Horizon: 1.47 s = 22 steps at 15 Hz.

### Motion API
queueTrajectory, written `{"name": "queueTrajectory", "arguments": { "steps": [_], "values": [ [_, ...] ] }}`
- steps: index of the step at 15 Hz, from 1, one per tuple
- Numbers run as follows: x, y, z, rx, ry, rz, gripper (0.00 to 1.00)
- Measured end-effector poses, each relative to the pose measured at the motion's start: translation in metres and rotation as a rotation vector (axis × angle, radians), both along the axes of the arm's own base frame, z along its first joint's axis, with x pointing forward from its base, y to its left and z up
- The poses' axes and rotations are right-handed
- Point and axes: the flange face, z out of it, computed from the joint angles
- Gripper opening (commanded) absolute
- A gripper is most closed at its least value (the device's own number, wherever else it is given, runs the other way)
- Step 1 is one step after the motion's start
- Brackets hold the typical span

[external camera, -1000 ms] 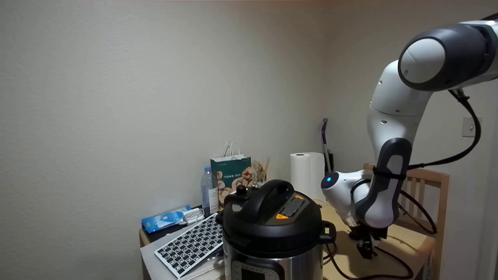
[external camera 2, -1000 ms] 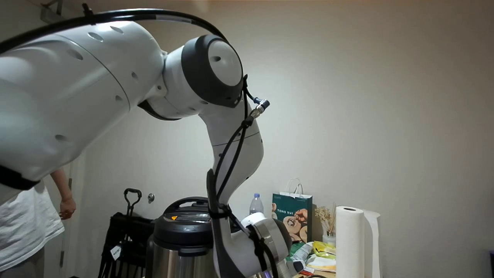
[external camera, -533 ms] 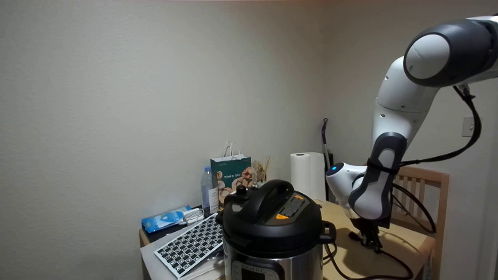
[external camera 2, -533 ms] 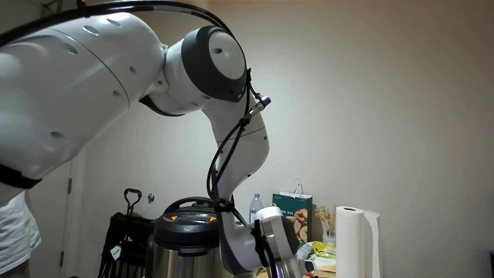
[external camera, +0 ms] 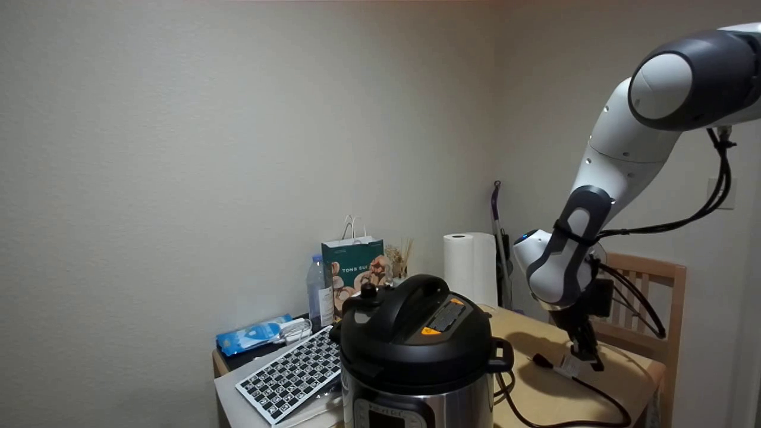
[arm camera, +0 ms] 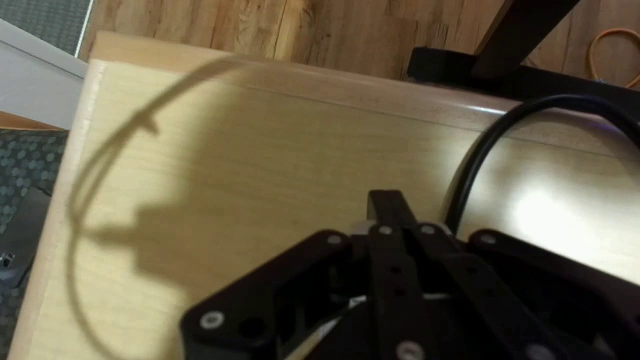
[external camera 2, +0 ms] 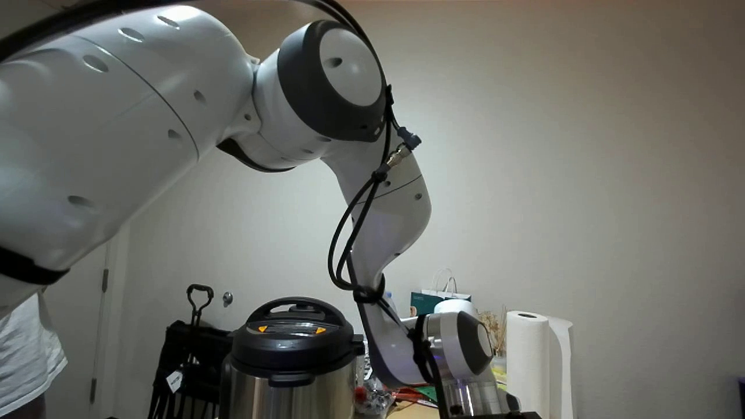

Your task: Pick up the cable

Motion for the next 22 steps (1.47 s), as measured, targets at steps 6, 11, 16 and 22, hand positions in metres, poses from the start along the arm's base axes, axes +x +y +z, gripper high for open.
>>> {"name": "queueTrajectory", "arguments": {
  "steps": [6,11,16,22],
  "values": [
    [0.004,0.001,0.002,-0.002,-0.007,-0.001,0.74],
    [0.006,0.009,-0.005,0.036,-0.022,-0.051,0.99],
    [0.01,0.016,-0.027,0.055,-0.007,-0.059,0.75],
    [0.025,0.008,-0.043,0.054,0.034,-0.089,0.44]
  ]
}}
